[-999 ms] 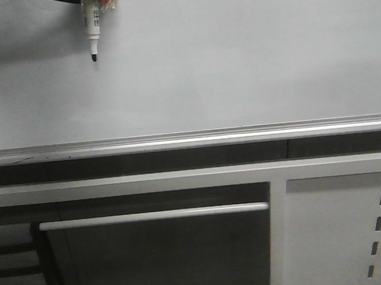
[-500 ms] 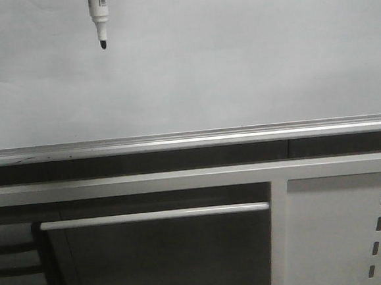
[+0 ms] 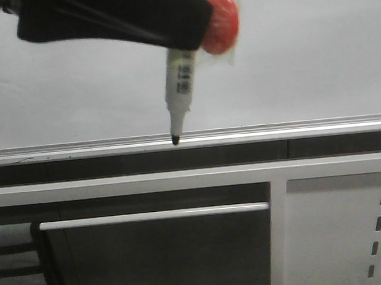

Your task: Write number 1 on whiteboard

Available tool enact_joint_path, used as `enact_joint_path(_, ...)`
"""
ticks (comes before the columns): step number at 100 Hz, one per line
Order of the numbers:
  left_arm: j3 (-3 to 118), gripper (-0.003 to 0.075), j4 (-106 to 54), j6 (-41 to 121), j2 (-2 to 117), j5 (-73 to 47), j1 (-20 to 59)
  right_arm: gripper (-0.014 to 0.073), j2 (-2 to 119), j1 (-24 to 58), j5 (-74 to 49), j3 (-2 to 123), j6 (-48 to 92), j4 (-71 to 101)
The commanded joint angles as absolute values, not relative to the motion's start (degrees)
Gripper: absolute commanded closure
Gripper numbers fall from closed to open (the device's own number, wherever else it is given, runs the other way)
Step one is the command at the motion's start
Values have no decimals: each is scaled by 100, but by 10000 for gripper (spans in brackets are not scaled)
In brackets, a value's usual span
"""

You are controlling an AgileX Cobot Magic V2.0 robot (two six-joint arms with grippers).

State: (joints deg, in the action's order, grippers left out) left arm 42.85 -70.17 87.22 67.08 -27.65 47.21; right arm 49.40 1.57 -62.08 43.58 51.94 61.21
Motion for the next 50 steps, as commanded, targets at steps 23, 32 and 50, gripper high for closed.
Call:
enact_joint_path(23, 4581, 741, -7083, 8617, 7145, -2462, 5167, 241, 6028, 920, -6774, 5807, 5013, 5731)
enact_joint_path(32, 4700, 741, -7070, 8617, 7282, -2462, 5167, 241, 6223, 1202, -6861, 6060, 4811, 5395)
enact_joint_path(50, 4860, 741, -7045, 8617, 7474, -2432, 5167, 241, 6516, 1624, -6941, 6394, 4620, 5103)
